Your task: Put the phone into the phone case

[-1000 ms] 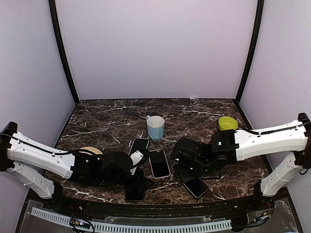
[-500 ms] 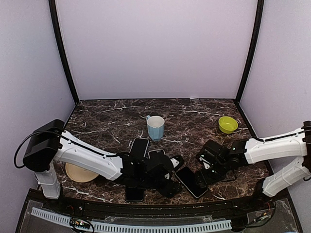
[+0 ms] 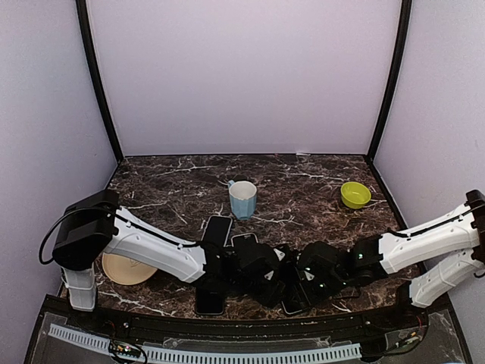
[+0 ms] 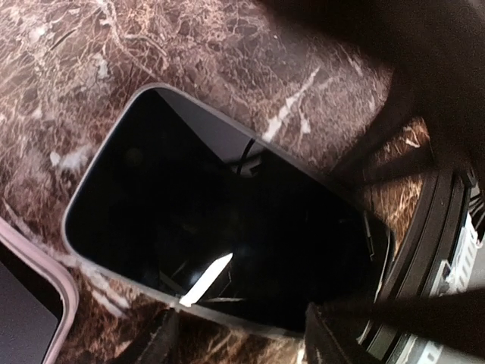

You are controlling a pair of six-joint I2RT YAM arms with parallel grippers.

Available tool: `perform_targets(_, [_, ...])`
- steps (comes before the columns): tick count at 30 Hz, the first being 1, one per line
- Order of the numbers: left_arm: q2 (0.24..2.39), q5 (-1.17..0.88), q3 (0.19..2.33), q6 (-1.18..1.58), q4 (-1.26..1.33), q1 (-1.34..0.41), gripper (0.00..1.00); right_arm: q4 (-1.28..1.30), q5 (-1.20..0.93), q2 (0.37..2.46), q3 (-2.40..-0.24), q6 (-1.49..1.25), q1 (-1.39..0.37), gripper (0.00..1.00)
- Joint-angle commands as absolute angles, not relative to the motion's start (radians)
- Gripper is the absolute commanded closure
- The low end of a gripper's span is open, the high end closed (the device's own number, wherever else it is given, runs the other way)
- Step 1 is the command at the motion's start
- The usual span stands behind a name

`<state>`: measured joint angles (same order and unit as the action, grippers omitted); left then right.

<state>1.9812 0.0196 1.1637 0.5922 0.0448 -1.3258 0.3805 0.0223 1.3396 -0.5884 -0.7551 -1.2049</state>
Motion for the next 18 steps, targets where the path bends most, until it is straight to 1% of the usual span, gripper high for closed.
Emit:
perform_targets(1, [2.011,0.003,1.176,0.615,0.020,-1.321,0.45,0.495,0.007,1.436,-0.554,-0.916,-1.300,0.39])
perform_targets(2, [2.013,0.003,1.175,0.616,0.016,-1.321,0.48,0.499,0.024,1.452,-0.560,-0.928,-1.315,0.40])
perform_targets(3, [2.013,0.003,1.171,0.617,0.012,-1.321,0.49,0.503,0.032,1.470,-0.567,-0.942,-1.328,0.39])
perform_targets(5, [2.013,0.003,1.166,0.621,0.007,-1.321,0.54,0.503,0.041,1.507,-0.585,-0.971,-1.352,0.34])
perform_targets(6, [2.013,0.003,1.165,0.623,0.006,-1.321,0.58,0.504,0.051,1.521,-0.594,-0.986,-1.361,0.33])
perform_targets(7, [2.014,-0.027,1.162,0.626,-0.019,-1.321,0.61,0.503,0.060,1.533,-0.603,-1.001,-1.366,0.33])
perform_targets(8, [2.013,-0.036,1.161,0.635,-0.028,-1.321,0.65,0.502,0.070,1.544,-0.609,-1.016,-1.369,0.33])
perform_targets(9, [2.012,-0.052,1.158,0.641,-0.043,-1.321,0.67,0.498,0.074,1.554,-0.614,-1.029,-1.369,0.35])
perform_targets(11, [2.015,-0.093,1.150,0.655,-0.050,-1.322,0.68,0.504,0.086,1.575,-0.617,-1.050,-1.372,0.40])
perform_targets(15, [2.063,-0.160,1.166,0.636,-0.128,-1.324,0.67,0.530,0.105,1.595,-0.621,-1.077,-1.382,0.44])
perform_targets(18, [2.087,-0.184,1.131,0.647,-0.116,-1.324,0.67,0.531,0.113,1.611,-0.627,-1.097,-1.404,0.45])
